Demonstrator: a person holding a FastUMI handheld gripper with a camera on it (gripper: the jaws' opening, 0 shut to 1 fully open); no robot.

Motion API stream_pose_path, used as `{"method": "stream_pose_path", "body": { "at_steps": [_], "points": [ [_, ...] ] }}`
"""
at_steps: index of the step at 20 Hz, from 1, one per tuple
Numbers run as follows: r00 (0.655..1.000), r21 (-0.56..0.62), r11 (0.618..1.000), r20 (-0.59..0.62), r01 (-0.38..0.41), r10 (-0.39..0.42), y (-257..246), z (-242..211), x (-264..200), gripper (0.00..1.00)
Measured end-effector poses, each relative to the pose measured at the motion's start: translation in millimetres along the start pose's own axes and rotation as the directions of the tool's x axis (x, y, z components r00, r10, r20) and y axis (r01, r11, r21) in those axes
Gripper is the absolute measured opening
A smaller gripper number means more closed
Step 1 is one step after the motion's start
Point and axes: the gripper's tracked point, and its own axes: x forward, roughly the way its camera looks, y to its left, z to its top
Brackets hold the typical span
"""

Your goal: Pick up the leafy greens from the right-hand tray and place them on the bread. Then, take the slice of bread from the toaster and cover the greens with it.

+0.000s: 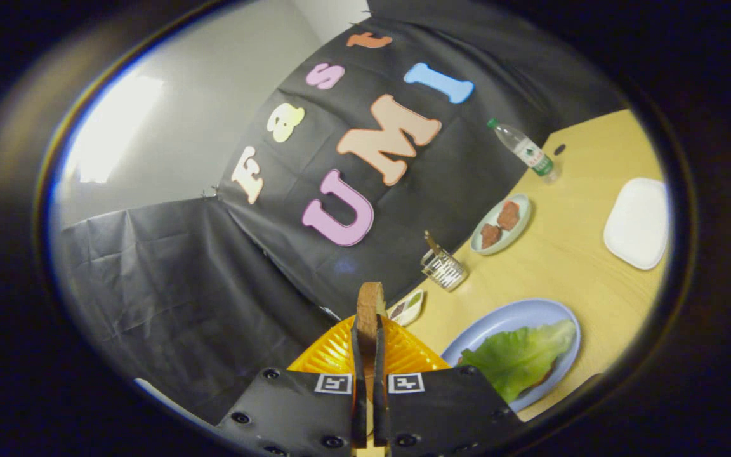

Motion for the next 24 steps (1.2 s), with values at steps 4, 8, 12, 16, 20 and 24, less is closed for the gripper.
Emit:
{"method": "stream_pose_path", "body": {
  "at_steps": [4,8,12,16,20,24],
  "points": [
    [0.998,0.05,0.996,-0.003,0.07,-0.069,-41,-2,-1,0.07],
    [0.993,0.085,0.989,-0.036,0.119,-0.116,-63,-14,-1,0.07],
    [0.977,0.052,0.978,-0.075,0.202,-0.198,-89,-30,-5,0.07],
    [0.95,-0.036,0.954,-0.087,0.298,-0.3,-115,-37,-12,0.07],
    [0.929,-0.155,0.926,-0.086,0.343,-0.359,-126,-42,-17,0.1],
    [0.919,-0.26,0.896,-0.069,0.359,-0.388,-127,-39,-18,0.23]
  ]
}}
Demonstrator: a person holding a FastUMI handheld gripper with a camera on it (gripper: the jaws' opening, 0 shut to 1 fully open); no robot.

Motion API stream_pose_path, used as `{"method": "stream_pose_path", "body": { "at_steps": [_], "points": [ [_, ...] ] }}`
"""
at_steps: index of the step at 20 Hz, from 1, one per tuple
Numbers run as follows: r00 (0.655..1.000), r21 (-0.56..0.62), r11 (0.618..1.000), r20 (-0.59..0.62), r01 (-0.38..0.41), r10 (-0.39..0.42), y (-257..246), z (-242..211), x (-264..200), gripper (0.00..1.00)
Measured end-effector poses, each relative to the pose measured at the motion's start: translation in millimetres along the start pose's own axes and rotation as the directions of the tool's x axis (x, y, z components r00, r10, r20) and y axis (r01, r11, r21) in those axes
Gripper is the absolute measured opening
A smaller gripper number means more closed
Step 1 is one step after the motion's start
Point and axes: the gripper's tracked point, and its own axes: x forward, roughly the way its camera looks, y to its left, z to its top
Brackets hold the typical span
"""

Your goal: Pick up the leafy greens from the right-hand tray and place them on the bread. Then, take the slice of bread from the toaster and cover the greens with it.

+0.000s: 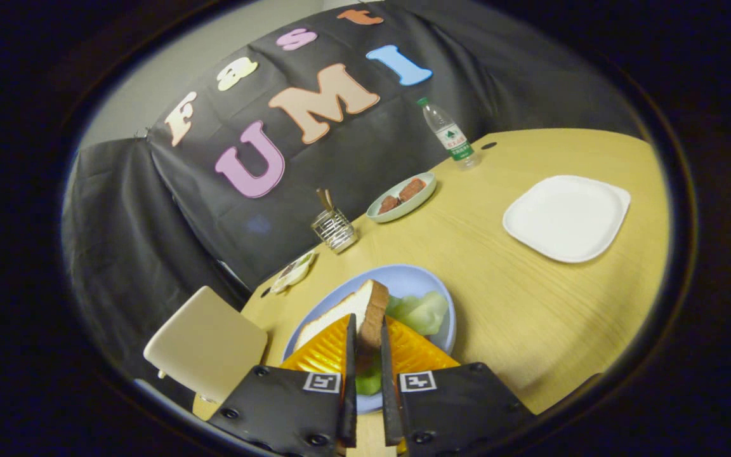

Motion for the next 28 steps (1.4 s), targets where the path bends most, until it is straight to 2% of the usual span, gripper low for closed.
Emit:
{"method": "stream_pose_path", "body": {
  "at_steps": [5,12,15,19,24,28],
  "points": [
    [1.0,-0.041,0.999,-0.001,0.011,-0.011,-5,4,-4,0.39],
    [0.995,-0.055,0.998,0.097,0.014,-0.009,-14,51,-22,0.7],
    [0.991,-0.146,0.989,0.132,0.034,-0.014,-17,76,-27,0.83],
    [0.985,-0.306,0.95,0.173,0.063,-0.009,-12,111,-38,1.0],
    [0.974,-0.431,0.899,0.223,0.077,0.024,9,160,-51,1.0],
    [0.969,-0.52,0.853,0.228,0.042,0.091,43,185,-57,1.0]
  ]
}}
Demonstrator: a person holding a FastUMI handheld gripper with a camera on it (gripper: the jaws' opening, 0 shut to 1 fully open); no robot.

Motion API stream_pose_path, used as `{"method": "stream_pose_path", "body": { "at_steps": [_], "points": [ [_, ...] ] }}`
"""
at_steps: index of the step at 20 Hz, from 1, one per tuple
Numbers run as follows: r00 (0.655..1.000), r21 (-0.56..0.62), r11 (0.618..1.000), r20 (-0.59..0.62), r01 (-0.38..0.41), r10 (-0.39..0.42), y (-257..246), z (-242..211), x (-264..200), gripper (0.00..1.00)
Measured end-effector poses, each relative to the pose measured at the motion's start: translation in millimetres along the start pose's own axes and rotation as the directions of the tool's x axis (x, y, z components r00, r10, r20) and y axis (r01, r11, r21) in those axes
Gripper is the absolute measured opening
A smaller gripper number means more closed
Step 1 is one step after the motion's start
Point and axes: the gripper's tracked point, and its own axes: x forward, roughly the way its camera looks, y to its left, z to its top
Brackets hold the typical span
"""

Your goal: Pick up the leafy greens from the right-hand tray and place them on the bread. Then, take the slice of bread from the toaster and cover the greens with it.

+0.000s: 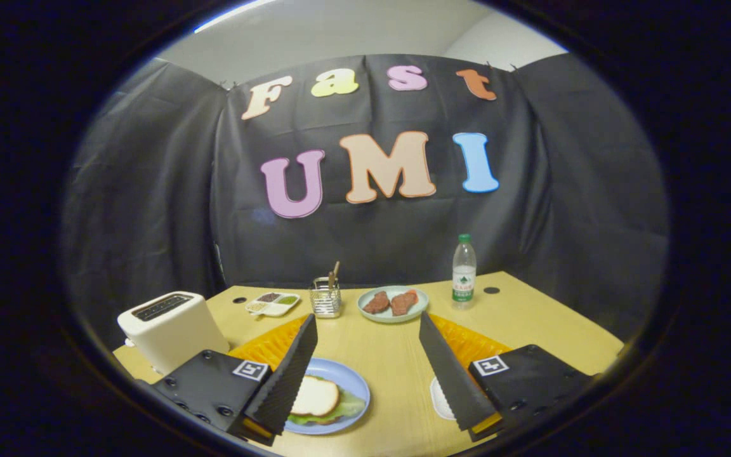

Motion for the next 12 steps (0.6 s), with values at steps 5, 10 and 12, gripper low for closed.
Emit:
{"method": "stream_pose_path", "body": {
  "at_steps": [5,10,12],
  "points": [
    [0.999,-0.047,0.998,0.024,-0.027,0.029,10,18,9,1.0],
    [0.998,-0.01,0.999,0.03,-0.05,0.051,2,11,0,1.0],
    [0.998,0.005,0.999,0.046,-0.048,0.048,-5,13,-6,1.0]
  ]
}}
